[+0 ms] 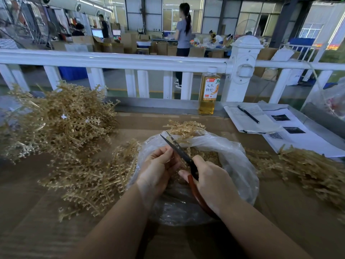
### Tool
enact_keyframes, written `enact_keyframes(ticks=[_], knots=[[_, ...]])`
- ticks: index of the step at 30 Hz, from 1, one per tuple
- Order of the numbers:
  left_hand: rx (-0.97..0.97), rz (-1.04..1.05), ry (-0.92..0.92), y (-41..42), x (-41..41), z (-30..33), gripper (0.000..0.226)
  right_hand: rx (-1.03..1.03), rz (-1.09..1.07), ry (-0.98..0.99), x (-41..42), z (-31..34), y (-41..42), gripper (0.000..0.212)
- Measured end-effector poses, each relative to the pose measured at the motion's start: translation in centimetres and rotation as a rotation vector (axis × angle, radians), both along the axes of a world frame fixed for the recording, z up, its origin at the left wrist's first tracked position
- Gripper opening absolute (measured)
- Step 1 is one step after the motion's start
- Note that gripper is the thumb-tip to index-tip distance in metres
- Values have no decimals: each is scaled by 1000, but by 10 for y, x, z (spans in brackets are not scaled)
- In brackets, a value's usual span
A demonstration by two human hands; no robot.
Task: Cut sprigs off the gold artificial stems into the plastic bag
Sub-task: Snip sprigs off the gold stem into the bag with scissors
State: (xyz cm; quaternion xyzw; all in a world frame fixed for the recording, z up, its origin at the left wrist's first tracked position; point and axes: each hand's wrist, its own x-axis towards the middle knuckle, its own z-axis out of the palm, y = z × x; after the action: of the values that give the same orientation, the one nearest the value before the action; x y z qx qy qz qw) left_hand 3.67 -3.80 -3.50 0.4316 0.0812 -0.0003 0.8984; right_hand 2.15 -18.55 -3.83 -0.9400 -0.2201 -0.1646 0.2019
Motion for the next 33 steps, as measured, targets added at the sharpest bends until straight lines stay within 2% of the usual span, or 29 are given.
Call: enact_keyframes(ticks=[16, 26, 33], knots=[[29, 15, 35, -2, 2, 0, 26, -43, 5, -5, -2, 4, 0, 35], [75, 24, 98, -2, 2, 2, 13, -54, 5, 17, -5, 6, -1, 35], [107, 122, 130, -6, 1, 4, 14, -61, -19, 60, -4, 7, -3, 36]])
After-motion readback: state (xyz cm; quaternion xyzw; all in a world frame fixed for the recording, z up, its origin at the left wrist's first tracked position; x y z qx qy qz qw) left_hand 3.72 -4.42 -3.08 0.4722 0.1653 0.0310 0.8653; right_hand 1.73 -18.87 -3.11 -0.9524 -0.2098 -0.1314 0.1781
